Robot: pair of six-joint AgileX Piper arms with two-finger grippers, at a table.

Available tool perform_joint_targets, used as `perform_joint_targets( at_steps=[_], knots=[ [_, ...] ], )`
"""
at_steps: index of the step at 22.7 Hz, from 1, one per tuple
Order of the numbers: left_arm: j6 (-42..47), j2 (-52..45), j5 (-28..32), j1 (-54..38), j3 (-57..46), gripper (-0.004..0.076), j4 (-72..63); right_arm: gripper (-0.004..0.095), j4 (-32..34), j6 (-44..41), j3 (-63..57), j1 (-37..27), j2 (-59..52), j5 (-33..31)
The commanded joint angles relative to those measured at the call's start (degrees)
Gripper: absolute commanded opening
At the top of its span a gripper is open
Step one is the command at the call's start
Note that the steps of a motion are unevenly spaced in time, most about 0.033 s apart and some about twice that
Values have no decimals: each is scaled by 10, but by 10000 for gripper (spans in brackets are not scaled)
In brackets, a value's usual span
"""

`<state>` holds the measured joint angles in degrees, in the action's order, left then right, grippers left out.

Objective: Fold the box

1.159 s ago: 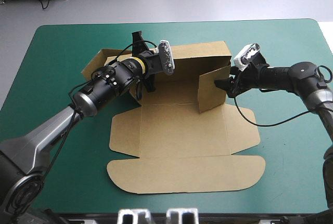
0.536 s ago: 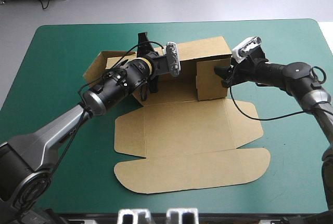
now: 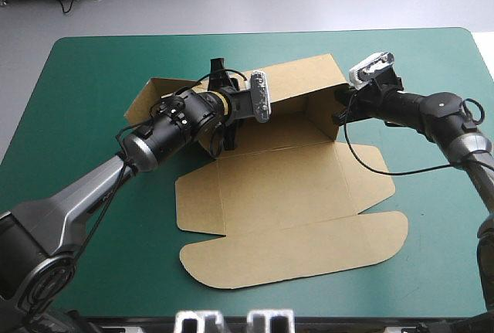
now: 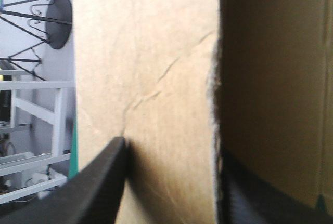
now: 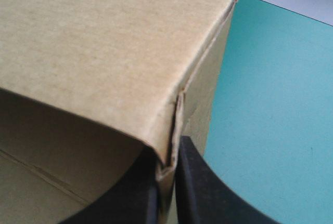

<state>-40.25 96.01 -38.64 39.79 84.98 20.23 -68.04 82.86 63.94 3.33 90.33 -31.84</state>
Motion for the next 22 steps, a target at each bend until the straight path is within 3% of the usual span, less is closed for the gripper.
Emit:
perform_joint_targets(
  at_steps=[1, 3, 9, 11, 12, 13, 14, 17, 20, 22],
  knots=[
    [-1, -22, 0, 30, 17, 566, -84, -17, -33, -2, 18, 8, -25, -35],
    [-14, -36, -4, 43, 17, 608, -84, -17, -33, -6, 18, 8, -25, -25],
    [-28, -87, -23, 93, 17, 599, -84, -17, -33, -17, 18, 8, -25, 1],
    [-29, -109, -15, 100, 17, 529, -84, -17, -32, -17, 18, 8, -25, 1],
    [-26, -120, -11, 100, 17, 353, -77, -17, -32, -17, 18, 8, -25, 1],
    [-19, -124, -9, 97, 17, 260, -73, -17, -32, -17, 18, 8, -25, 2],
    [-2, -127, -6, 90, 17, 0, -67, -17, -29, -17, 20, 8, -25, 3],
    [23, -131, -1, 47, 24, 13, -67, -17, 14, -58, 37, 7, -26, 1],
    [122, -132, 1, -52, 36, 13, -79, -17, 175, -204, 93, 7, -26, -45],
    [162, -132, -10, -124, 52, 13, -135, -17, 278, -298, 150, 7, -26, -115]
  ],
)
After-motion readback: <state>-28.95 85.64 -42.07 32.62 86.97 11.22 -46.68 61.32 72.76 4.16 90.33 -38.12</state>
